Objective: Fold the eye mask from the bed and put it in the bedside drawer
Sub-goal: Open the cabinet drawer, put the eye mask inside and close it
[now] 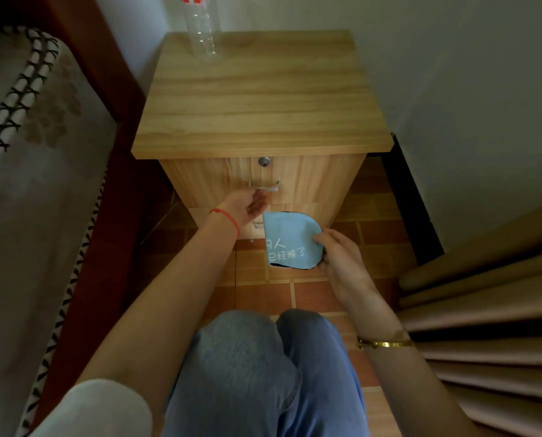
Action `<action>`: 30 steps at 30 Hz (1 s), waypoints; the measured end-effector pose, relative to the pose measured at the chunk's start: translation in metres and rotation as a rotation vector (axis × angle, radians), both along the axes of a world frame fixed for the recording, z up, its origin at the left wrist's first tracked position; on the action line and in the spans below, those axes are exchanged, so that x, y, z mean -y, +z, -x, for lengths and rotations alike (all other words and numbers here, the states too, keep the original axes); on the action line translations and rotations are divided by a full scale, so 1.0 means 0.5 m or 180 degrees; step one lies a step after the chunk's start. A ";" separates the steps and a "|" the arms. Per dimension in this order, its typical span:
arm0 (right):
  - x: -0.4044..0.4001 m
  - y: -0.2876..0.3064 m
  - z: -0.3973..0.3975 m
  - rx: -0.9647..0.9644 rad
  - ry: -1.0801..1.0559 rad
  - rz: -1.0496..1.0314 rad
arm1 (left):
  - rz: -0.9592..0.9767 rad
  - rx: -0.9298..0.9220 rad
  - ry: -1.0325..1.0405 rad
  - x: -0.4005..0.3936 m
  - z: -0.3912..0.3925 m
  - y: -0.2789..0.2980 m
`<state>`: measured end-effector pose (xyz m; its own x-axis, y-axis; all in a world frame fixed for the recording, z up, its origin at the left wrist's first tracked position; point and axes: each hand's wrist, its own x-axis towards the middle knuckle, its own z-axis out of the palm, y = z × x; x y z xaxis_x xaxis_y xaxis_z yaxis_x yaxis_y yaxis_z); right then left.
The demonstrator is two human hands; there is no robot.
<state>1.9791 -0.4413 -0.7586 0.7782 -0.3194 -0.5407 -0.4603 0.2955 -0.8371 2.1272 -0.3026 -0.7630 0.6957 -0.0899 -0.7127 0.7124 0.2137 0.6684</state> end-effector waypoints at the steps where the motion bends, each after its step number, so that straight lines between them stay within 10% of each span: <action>1: 0.001 0.001 0.003 0.0020 -0.0002 -0.0004 | 0.0000 0.0031 -0.0008 0.002 0.001 -0.004; 30: -0.026 0.057 0.087 0.0421 0.0171 -0.0204 | -0.0262 0.0032 -0.0590 -0.030 0.222 0.011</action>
